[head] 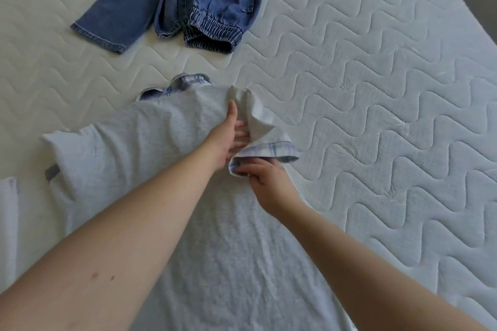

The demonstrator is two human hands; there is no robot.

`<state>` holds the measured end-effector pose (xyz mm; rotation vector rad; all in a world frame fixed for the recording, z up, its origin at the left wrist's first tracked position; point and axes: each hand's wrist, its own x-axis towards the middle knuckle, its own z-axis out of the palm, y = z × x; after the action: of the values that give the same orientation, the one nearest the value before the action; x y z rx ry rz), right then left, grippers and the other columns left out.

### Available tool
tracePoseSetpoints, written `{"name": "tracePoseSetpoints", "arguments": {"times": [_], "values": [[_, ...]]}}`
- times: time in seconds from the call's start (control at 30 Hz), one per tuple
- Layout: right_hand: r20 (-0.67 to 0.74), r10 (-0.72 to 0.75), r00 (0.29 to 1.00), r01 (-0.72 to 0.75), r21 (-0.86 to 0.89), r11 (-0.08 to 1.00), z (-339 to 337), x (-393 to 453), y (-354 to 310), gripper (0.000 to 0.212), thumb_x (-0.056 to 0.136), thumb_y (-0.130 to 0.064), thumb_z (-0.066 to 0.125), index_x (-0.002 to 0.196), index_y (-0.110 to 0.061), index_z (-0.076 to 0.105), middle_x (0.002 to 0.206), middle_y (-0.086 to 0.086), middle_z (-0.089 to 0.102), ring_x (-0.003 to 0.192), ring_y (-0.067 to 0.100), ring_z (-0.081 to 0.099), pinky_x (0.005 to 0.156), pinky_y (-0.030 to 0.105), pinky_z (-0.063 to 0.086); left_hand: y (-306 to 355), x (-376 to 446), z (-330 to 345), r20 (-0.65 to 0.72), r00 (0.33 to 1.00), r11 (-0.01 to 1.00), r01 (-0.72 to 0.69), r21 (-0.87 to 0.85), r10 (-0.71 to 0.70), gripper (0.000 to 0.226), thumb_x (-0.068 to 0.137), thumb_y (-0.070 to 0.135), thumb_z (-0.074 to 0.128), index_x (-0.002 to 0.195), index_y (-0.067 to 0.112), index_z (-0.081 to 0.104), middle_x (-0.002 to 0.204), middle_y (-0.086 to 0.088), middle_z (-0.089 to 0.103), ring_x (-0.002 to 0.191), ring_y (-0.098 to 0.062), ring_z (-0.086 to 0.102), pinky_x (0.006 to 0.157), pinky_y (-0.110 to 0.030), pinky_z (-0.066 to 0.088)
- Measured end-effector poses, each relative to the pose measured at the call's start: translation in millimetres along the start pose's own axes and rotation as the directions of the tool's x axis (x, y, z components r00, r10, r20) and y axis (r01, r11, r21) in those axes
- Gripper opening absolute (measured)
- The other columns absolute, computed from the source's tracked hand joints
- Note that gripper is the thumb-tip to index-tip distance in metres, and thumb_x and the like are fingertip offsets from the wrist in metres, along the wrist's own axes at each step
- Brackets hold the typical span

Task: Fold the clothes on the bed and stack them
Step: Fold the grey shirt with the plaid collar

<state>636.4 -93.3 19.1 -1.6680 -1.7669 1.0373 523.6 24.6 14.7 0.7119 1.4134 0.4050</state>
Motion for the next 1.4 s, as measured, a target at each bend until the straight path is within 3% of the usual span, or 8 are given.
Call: {"name": "tracePoseSetpoints", "arguments": {"times": [0.17,0.37,0.5,0.7,1.0,1.17,1.27,1.4], "values": [[0.215,0.284,0.934,-0.317,0.142,0.938,17.6,-20.1,1.3,0.046,0.089,-0.001,0.041,0.104,-0.026,0.076,0.082,-0.018,0.068,0.050,-0.005,0.055,0.048,0.009,0.038,-25.5,-0.9,-9.4,-0.153,0.988,0.983,0.028,0.179,0.000,0.076,0.088,0.076,0.029,0.141,0.023,0.042,0.141,-0.002,0.049,0.129,-0.024,0.046,0.106,-0.039,0.036],[-0.340,0.589,0.733,-0.364,0.536,0.762,14.9,-21.1,14.7,0.034,0.092,-0.008,0.049,0.118,-0.027,0.060,0.113,-0.008,0.061,0.103,0.011,0.058,0.090,0.031,0.050,-53.1,6.1,-5.8,-0.167,0.985,0.988,-0.009,0.152,0.034,0.059,0.088,0.056,0.061,0.133,0.020,0.047,0.124,-0.002,0.058,0.108,-0.020,0.057,0.076,-0.030,0.048],[-0.108,0.659,0.744,-0.531,0.503,0.682,6.4,0.5,28.7,0.056,0.094,-0.032,0.059,0.146,-0.027,0.038,0.132,-0.009,0.050,0.112,0.007,0.052,0.094,0.031,0.045,-60.8,14.7,-10.4,-0.185,0.975,0.948,-0.058,0.312,0.121,0.033,0.095,0.049,0.052,0.110,0.020,0.059,0.108,-0.002,0.063,0.084,-0.010,0.056,0.064,-0.024,0.039],[-0.184,0.632,0.752,-0.494,0.476,0.727,9.0,25.9,6.6,0.011,0.088,-0.023,0.060,0.093,-0.021,0.070,0.081,0.000,0.071,0.077,0.014,0.066,0.078,0.041,0.055,-68.5,2.5,-31.0,-0.013,0.964,0.877,-0.235,0.419,0.265,0.025,0.099,0.029,0.047,0.121,0.027,0.060,0.107,0.009,0.062,0.102,-0.013,0.057,0.077,-0.018,0.041],[0.107,0.360,0.927,-0.330,0.690,0.644,6.2,59.5,-35.4,0.019,0.099,-0.024,0.052,0.101,-0.028,0.071,0.097,-0.005,0.075,0.092,0.009,0.068,0.082,0.026,0.050,-95.9,-13.9,-60.7,-0.030,0.992,0.992,-0.126,-0.010,0.125,0.039,0.081,-0.004,0.052,0.112,0.018,0.060,0.098,-0.001,0.070,0.091,-0.019,0.065,0.071,-0.026,0.054],[-0.086,0.517,0.852,-0.443,0.409,0.798,10.0,22.3,-1.7,0.022,0.096,-0.022,0.051,0.107,-0.031,0.068,0.095,-0.009,0.072,0.068,-0.001,0.061,0.059,0.016,0.045,-86.1,-6.1,-63.1,-0.169,0.986,0.956,-0.060,-0.289,0.011,0.033,0.091,0.029,0.065,0.119,0.024,0.050,0.123,-0.008,0.064,0.095,-0.017,0.069,0.075,-0.033,0.057],[-0.055,0.424,0.904,-0.415,0.133,0.900,20.8,5.8,12.0,0.033,0.095,-0.021,0.051,0.127,-0.028,0.061,0.121,-0.007,0.063,0.106,0.009,0.059,0.085,0.023,0.048,-70.3,2.7,-59.2,-0.414,0.900,0.984,-0.171,-0.054,0.134,0.087,0.081,0.044,0.074,0.149,0.034,0.020,0.147,-0.001,0.039,0.127,-0.020,0.046,0.097,-0.036,0.043],[0.069,0.265,0.962,-0.249,-0.178,0.952,29.8,-0.8,18.1,0.054,0.094,-0.021,0.054,0.146,-0.026,0.041,0.149,-0.004,0.042,0.136,0.022,0.034,0.112,0.040,0.029,-53.9,14.4,-48.1,-0.415,0.865,0.930,-0.140,0.341,0.283,0.087,0.082,0.048,0.072,0.150,0.030,0.021,0.152,-0.005,0.025,0.133,-0.024,0.038,0.100,-0.036,0.040]]}}
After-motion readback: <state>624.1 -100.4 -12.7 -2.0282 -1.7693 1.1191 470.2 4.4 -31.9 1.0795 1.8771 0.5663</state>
